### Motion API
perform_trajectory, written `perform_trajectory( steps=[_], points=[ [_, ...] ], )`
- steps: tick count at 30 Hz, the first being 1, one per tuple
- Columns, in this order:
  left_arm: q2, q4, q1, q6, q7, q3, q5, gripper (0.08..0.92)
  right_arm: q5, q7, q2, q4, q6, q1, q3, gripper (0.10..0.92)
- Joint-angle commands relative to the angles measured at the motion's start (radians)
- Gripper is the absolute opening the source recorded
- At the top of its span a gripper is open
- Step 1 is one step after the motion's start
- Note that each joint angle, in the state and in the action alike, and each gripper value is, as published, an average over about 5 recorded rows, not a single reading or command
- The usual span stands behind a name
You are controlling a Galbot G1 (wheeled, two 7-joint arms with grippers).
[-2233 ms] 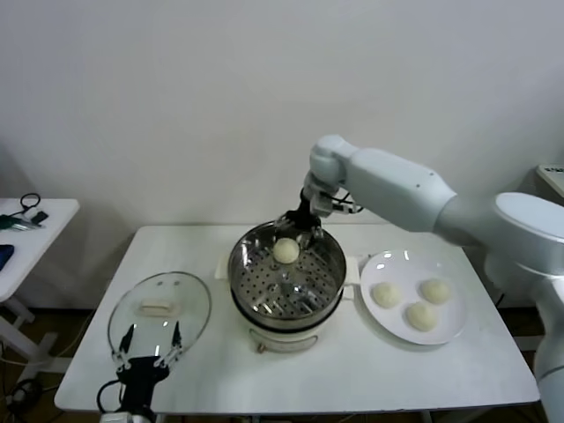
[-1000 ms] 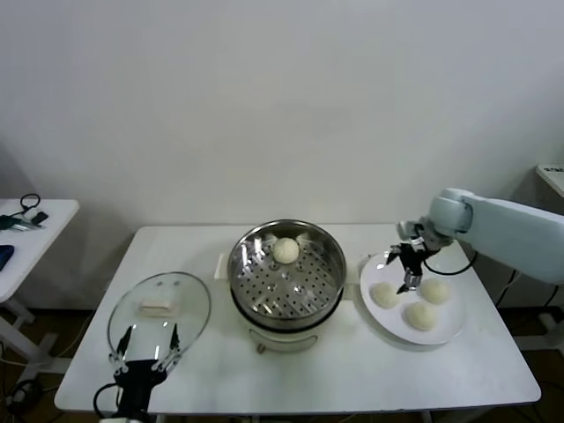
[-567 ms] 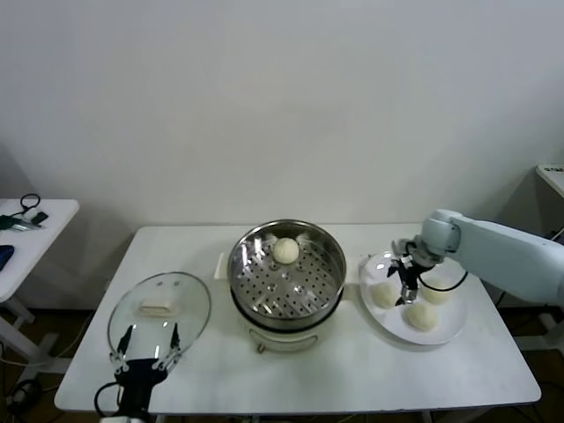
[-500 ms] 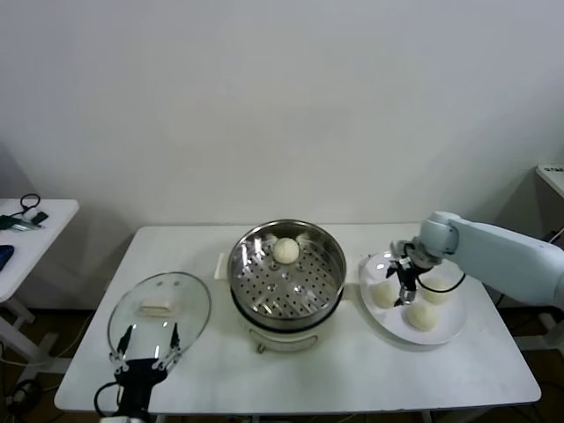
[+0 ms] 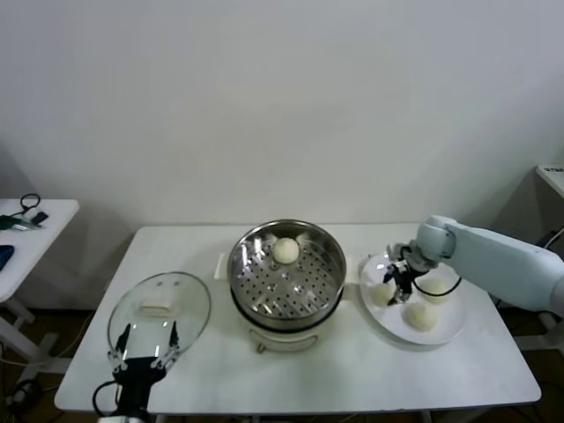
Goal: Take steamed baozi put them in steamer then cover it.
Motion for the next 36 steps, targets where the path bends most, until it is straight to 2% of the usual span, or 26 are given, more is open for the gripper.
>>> perform_trajectory(
  steps=[1,11,15,20,28,36],
  points=[
    [-0.003,-0.009,0.000,0.003,0.000,0.009,0.005,0.823,0.110,-0.069,0.000,0.052,0.035,0.305,-0.168,0.614],
    [-0.001,-0.023,0.010,0.000,-0.001,0.019,0.006,0.823,0.356,-0.139,0.095,0.215,0.043,0.782,-0.398,0.619],
    [0.000,-0.031,0.014,-0.002,-0.002,0.022,0.006,0.823,0.474,-0.100,0.166,0.286,-0.022,0.818,-0.347,0.618],
    [-0.001,-0.043,0.019,-0.001,-0.002,0.022,0.006,0.823,0.574,-0.002,0.271,0.357,-0.122,0.722,-0.241,0.618],
    [0.001,-0.068,0.036,-0.002,-0.004,0.020,0.005,0.823,0.573,0.136,0.433,0.315,-0.227,0.534,-0.193,0.619],
    [0.001,-0.074,0.039,-0.002,-0.006,0.017,0.005,0.823,0.503,0.208,0.510,0.236,-0.288,0.392,-0.190,0.619]
  ],
)
